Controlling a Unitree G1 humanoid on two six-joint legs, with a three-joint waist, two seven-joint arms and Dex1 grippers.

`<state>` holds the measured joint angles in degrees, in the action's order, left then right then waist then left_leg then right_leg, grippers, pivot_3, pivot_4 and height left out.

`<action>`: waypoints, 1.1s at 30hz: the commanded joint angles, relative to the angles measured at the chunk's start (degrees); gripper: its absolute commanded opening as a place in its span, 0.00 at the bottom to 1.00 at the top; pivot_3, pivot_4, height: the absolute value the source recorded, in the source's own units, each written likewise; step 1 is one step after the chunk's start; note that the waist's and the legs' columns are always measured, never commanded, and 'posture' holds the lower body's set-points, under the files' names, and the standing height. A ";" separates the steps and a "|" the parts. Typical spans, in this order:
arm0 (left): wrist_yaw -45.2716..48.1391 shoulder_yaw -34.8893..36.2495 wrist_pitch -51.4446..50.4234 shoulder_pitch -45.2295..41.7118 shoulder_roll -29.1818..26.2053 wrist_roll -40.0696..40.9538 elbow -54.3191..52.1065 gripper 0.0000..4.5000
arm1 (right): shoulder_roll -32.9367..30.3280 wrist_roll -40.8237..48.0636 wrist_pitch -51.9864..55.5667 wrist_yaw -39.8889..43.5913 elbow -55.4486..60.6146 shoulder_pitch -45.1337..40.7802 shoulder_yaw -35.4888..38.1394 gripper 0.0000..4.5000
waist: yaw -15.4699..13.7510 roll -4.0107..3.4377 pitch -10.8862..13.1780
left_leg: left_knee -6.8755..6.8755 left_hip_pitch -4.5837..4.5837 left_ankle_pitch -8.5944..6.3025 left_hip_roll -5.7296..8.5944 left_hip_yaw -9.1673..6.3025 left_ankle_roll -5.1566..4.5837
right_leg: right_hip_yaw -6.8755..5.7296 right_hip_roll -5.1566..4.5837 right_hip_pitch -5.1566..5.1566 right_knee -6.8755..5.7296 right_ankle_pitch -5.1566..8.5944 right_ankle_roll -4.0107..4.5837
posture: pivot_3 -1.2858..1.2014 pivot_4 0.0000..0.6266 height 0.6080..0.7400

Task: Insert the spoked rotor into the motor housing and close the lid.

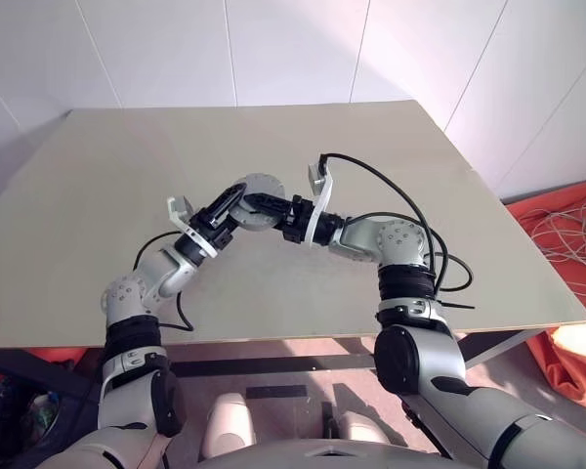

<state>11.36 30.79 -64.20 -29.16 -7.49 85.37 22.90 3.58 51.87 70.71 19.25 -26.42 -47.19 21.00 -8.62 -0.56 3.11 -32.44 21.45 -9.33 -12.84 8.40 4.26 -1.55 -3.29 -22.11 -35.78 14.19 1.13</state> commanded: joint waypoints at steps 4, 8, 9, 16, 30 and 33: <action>0.77 -0.30 -0.30 -0.75 -0.41 -0.21 -0.43 0.48 | -1.09 -2.28 -4.78 1.73 2.25 -1.52 -2.74 0.99 | -0.01 0.00 0.00 | -0.02 0.00 0.00 0.00 0.00 0.00 | 0.00 0.00 0.01 0.00 -0.01 -0.01 | 0.52 0.00 1.00; 1.35 -0.43 1.32 -0.37 -0.66 -2.00 -1.45 0.48 | -2.37 -6.42 -9.14 1.99 0.79 -1.47 -5.09 0.99 | 0.00 0.00 0.00 | -0.02 0.00 0.00 0.00 0.00 0.00 | 0.00 0.00 0.00 0.00 -0.01 -0.01 | 0.52 0.00 1.00; 1.46 -0.40 1.75 -0.26 -0.72 -2.43 -1.69 0.48 | -2.64 -7.34 -10.09 2.14 0.43 -1.43 -5.59 0.99 | 0.00 0.00 0.00 | -0.02 0.00 0.00 0.00 0.00 0.00 | 0.00 0.00 0.00 -0.01 -0.01 -0.01 | 0.52 0.00 1.00; 2.89 4.03 12.76 1.06 -2.62 -7.11 -3.57 0.48 | -6.54 -12.97 -17.84 3.58 -5.00 -2.39 -6.19 0.99 | 0.09 0.01 0.00 | -0.08 0.01 0.00 -0.01 0.00 0.00 | 0.00 0.00 0.01 -0.01 -0.02 -0.01 | 0.52 0.00 1.00; -3.45 12.31 27.01 7.97 -2.37 -10.75 -1.97 0.48 | -12.38 -13.36 -18.45 4.32 -7.49 -2.92 -2.23 0.99 | 0.08 0.12 0.00 | -0.25 0.01 -0.03 -0.03 -0.01 -0.05 | 0.01 0.00 0.09 -0.01 -0.06 -0.05 | 0.52 0.00 1.00; -4.20 12.56 28.66 7.96 -2.35 -11.88 -1.31 0.48 | -11.69 -13.51 -18.46 4.33 -7.44 -2.85 -2.65 0.99 | 0.22 0.16 0.00 | -0.32 -0.01 -0.03 -0.06 0.00 -0.05 | 0.01 0.00 0.11 -0.01 -0.15 -0.03 | 0.52 0.00 1.00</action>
<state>6.91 42.31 -37.18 -20.09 -9.18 73.40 22.54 -8.22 38.06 52.91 23.35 -34.52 -48.25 17.91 -8.40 -0.40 3.11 -32.77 21.37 -9.36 -12.90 8.41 4.22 -1.52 -3.29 -21.97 -35.80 14.02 1.11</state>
